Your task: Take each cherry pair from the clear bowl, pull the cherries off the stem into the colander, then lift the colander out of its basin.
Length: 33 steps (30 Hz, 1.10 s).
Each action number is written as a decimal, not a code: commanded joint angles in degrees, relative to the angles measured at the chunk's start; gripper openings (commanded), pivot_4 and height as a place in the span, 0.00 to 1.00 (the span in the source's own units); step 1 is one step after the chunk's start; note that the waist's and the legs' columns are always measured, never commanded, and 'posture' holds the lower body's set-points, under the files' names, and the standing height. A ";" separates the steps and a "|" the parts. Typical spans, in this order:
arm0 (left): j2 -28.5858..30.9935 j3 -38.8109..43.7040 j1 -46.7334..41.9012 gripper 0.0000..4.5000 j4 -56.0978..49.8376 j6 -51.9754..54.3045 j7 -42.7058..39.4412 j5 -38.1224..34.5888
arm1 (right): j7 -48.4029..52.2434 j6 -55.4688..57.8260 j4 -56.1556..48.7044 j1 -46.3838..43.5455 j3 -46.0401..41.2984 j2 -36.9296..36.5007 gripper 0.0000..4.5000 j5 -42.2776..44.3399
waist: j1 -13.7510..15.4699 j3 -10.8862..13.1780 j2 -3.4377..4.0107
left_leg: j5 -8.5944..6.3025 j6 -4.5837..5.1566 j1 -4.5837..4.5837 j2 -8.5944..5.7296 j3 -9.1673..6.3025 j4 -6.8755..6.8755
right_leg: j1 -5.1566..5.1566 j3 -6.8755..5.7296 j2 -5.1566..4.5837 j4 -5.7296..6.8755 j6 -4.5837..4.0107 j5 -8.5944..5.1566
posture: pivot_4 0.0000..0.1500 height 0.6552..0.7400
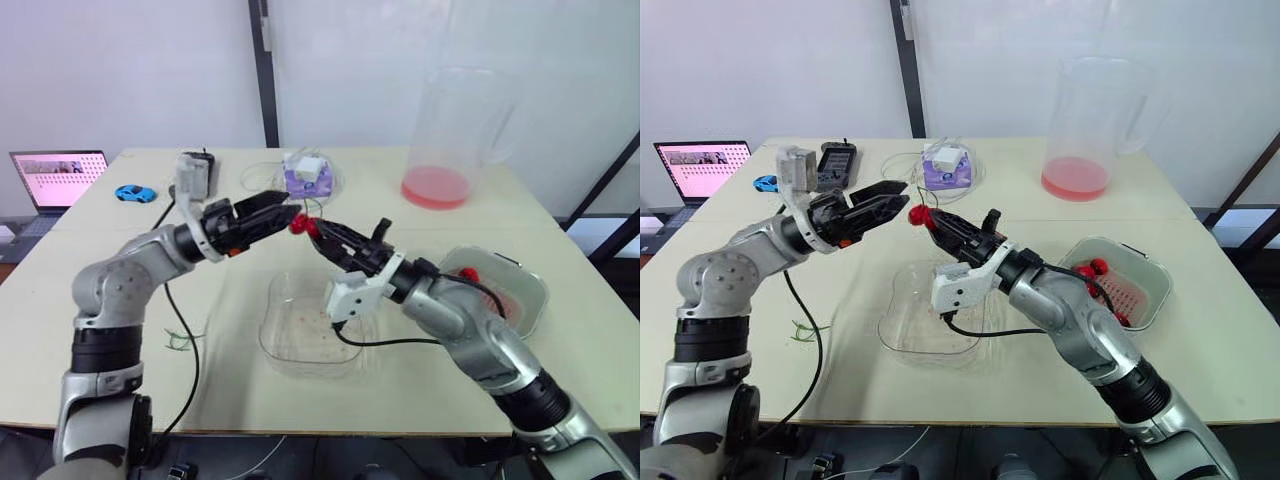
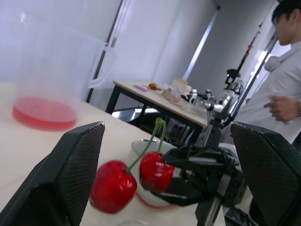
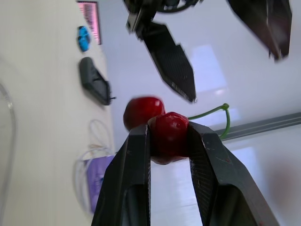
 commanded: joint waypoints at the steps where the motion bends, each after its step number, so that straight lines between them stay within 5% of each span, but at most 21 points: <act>1: -0.04 -0.88 -2.87 1.00 -0.12 -0.15 -0.77 0.38 | -2.69 -1.34 -0.96 -0.50 -1.56 1.80 0.25 -3.00 | 0.00 0.00 0.00 | 0.00 0.00 0.00 0.00 0.00 0.00 | 0.00 0.00 0.00 0.00 0.00 0.00 | 1.00 0.92; 12: 0.08 -2.08 -5.72 1.00 1.03 0.09 -1.31 1.76 | -1.49 -2.83 -0.71 -0.46 -1.59 4.52 0.25 -3.70 | -0.01 0.00 0.00 | 0.01 -0.02 0.00 0.00 -0.01 0.00 | 0.02 0.00 0.00 0.00 0.00 0.00 | 1.00 0.92; 21: -0.06 -2.33 -4.86 0.01 1.11 0.40 -3.87 1.58 | -0.60 -3.07 -0.46 -0.29 -1.82 5.10 0.24 -3.38 | -0.02 0.00 0.00 | 0.01 -0.02 0.00 0.00 -0.01 0.01 | 0.03 0.00 -0.01 0.00 0.00 0.00 | 1.00 0.92; 29: -0.19 -2.36 -4.85 0.01 1.57 0.45 -5.20 1.89 | 1.36 -2.44 -0.55 0.38 -2.50 5.06 0.24 -1.47 | -0.01 0.00 0.00 | 0.01 -0.02 0.01 0.00 -0.01 0.01 | 0.03 0.00 -0.01 0.00 0.00 0.00 | 1.00 0.92; 33: -0.40 -2.50 -5.29 0.00 2.38 0.01 -5.67 2.37 | 4.79 -1.20 -2.54 1.81 -4.31 3.93 0.64 1.02 | 0.00 0.00 0.00 | 0.01 -0.02 0.00 0.00 0.00 0.01 | 0.03 0.00 -0.01 0.00 0.00 0.00 | 1.00 0.92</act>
